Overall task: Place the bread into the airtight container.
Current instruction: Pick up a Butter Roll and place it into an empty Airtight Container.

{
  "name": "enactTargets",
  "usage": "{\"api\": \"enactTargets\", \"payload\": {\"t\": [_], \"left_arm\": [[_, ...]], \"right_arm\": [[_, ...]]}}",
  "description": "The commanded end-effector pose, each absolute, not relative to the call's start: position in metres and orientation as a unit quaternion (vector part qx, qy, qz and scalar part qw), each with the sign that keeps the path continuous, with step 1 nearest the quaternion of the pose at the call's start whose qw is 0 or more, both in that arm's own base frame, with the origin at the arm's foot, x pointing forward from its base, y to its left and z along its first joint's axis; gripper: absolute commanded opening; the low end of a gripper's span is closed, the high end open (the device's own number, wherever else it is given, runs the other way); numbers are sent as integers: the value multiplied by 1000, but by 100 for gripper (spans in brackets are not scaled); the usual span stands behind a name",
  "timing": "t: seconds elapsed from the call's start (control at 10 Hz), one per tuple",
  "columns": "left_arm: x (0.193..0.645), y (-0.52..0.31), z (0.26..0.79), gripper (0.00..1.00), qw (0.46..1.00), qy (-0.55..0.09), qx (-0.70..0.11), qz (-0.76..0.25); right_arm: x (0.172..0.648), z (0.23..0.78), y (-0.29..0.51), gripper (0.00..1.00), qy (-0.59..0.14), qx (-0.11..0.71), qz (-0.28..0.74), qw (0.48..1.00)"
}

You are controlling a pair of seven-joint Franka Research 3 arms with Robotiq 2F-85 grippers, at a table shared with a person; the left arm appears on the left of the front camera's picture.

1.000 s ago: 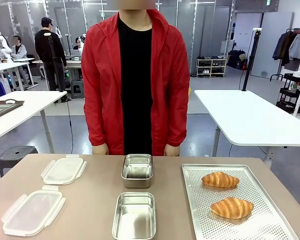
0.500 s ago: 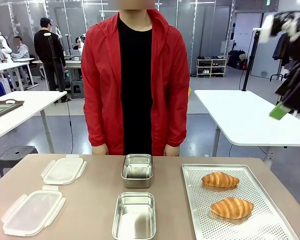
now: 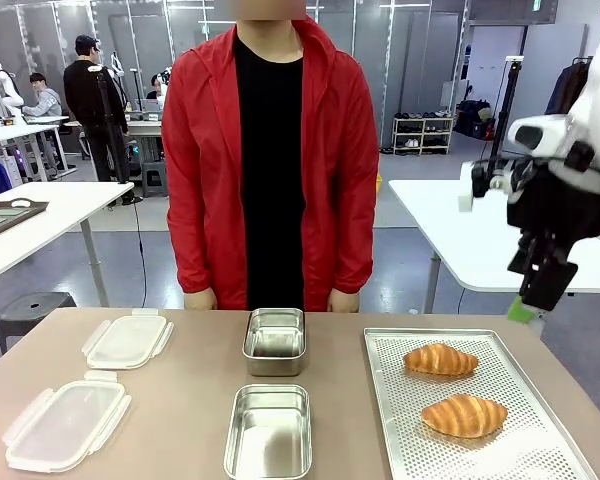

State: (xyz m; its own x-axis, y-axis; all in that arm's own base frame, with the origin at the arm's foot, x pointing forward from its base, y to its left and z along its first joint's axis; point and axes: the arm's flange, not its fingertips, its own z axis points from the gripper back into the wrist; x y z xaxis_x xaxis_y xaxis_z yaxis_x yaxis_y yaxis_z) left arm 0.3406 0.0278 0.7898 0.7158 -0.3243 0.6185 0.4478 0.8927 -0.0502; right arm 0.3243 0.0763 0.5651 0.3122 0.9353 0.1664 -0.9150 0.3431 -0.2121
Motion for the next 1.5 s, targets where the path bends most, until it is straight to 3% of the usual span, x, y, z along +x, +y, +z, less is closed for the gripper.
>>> {"api": "enactTargets", "payload": {"t": [0.0, 0.4, 0.8, 1.4], "left_arm": [[339, 27, 790, 100, 920, -314, -100, -211], [339, 27, 790, 100, 920, -314, -100, -211], [339, 27, 790, 100, 920, -314, -100, -211], [339, 27, 790, 100, 920, -314, -100, -211]], "right_arm": [[346, 526, 72, 100, -118, -55, 608, 783], [375, 444, 66, 100, -64, -45, 660, 747], [401, 381, 59, 100, -26, -39, 662, 748], [425, 340, 68, 100, -52, -25, 664, 745]]}}
